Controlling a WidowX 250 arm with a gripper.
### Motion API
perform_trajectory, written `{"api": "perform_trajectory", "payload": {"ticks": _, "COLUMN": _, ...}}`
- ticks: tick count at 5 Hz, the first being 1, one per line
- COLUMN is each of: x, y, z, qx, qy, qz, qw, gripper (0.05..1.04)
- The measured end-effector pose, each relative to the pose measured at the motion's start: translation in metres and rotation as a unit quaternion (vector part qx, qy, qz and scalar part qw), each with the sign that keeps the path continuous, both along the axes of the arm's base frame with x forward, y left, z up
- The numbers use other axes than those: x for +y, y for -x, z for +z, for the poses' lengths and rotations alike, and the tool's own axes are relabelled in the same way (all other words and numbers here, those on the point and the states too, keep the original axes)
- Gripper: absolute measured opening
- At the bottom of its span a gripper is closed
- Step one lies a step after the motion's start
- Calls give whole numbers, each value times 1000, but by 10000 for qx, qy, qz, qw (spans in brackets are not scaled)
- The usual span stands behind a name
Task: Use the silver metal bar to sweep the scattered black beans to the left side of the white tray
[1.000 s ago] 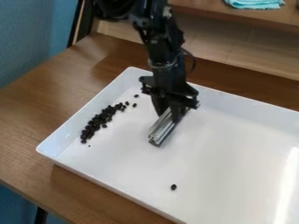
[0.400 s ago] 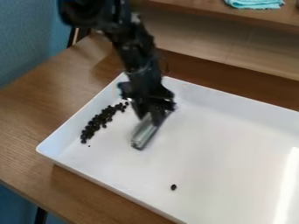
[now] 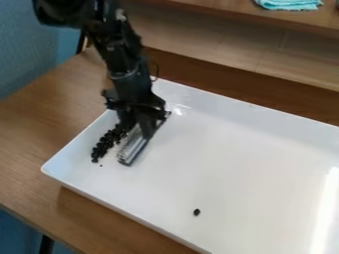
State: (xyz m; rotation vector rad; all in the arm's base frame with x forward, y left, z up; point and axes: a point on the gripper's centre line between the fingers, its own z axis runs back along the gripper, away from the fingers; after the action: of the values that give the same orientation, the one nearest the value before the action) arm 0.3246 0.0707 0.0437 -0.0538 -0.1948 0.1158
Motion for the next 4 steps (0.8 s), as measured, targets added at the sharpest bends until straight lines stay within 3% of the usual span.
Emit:
{"api": "perform_trajectory", "payload": {"ticks": 2, "x": 22, "y": 3, "z": 4, "qx": 11, "qy": -38, "qz": 147, "qw": 9999, "gripper": 370}}
{"api": "perform_trajectory", "payload": {"ticks": 3, "x": 15, "y": -1, "z": 18, "qx": -214, "qy": -1, "qz": 157, "qw": 9996, "gripper": 370}}
{"api": "perform_trajectory", "payload": {"ticks": 4, "x": -14, "y": -12, "z": 34, "qx": -525, "qy": 29, "qz": -121, "qw": 9985, "gripper": 370}}
